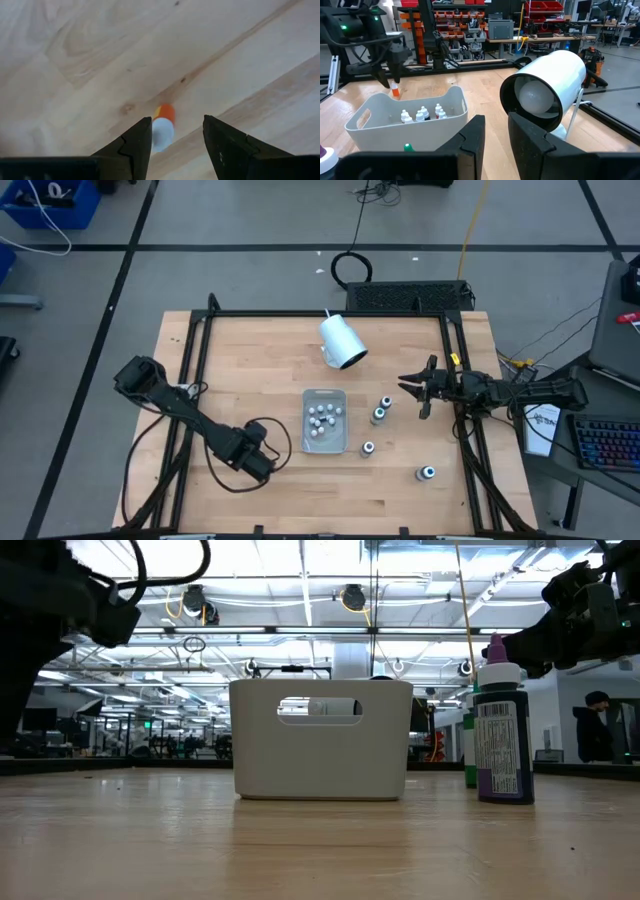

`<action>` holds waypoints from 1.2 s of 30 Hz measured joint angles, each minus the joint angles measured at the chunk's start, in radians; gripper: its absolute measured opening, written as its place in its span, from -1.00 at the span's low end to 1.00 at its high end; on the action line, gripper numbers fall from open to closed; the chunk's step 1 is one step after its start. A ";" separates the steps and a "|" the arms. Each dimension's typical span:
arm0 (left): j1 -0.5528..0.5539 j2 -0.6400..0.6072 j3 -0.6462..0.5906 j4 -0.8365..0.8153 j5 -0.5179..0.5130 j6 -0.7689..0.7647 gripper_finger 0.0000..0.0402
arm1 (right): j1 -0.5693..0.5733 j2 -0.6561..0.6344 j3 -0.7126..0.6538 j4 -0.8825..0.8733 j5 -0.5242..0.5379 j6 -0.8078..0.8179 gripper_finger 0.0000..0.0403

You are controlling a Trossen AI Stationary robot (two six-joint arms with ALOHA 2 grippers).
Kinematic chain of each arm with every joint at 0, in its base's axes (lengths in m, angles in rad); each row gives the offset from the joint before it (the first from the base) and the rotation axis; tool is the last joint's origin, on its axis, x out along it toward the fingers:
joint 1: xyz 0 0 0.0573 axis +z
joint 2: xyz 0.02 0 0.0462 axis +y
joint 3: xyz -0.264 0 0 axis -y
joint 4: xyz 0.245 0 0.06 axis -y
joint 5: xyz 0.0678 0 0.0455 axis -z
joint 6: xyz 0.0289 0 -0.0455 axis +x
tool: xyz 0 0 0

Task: Pick & Place food coloring
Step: Put the small orange food coloring bottle into the gray bin

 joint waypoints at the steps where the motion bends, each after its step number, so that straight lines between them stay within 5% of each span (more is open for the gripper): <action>1: 0.000 0.000 -0.006 -0.001 0.004 -0.002 -0.13 | 0.000 0.000 0.000 0.000 0.000 0.000 -0.62; 36: 0.001 0.000 -0.034 0.026 0.028 -0.012 -0.22 | 0.000 0.000 0.000 0.000 0.000 0.000 -0.62</action>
